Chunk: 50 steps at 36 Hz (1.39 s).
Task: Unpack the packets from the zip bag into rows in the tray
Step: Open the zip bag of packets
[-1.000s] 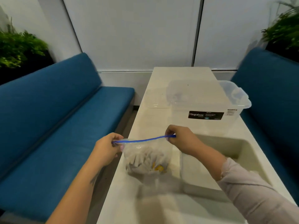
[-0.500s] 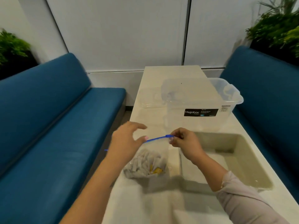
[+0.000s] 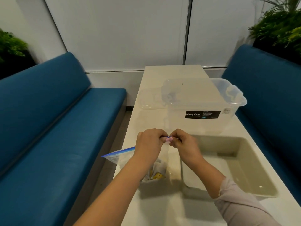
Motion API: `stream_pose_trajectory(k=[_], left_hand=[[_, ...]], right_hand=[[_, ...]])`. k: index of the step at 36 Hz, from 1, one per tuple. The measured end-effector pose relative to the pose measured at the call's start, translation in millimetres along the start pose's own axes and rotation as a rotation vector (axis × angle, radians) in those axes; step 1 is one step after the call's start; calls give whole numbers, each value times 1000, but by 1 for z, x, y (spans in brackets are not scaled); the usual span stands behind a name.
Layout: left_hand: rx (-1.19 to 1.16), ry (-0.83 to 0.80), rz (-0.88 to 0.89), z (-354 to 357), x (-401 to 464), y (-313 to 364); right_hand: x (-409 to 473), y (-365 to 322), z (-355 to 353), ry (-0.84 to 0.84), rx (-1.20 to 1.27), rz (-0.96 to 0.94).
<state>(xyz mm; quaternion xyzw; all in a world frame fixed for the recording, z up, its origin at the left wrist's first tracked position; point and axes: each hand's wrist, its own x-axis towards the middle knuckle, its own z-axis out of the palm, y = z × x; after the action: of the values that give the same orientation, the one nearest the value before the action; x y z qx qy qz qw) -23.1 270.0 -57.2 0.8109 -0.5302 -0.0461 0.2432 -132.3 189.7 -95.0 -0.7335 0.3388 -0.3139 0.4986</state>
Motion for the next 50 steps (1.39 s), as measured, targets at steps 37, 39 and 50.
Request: stream_pose_trajectory(k=[37,39,50], left_hand=[[269,224,-215,-50,-56,-120],[262,197,-226,-51,-58,-123],[146,-65,-88,-56,-17,-70]], right_hand=[[13,14,-7,102,84,-28],[14,14,-6,86,80,-30],[19,8,-9,69,93,-30]])
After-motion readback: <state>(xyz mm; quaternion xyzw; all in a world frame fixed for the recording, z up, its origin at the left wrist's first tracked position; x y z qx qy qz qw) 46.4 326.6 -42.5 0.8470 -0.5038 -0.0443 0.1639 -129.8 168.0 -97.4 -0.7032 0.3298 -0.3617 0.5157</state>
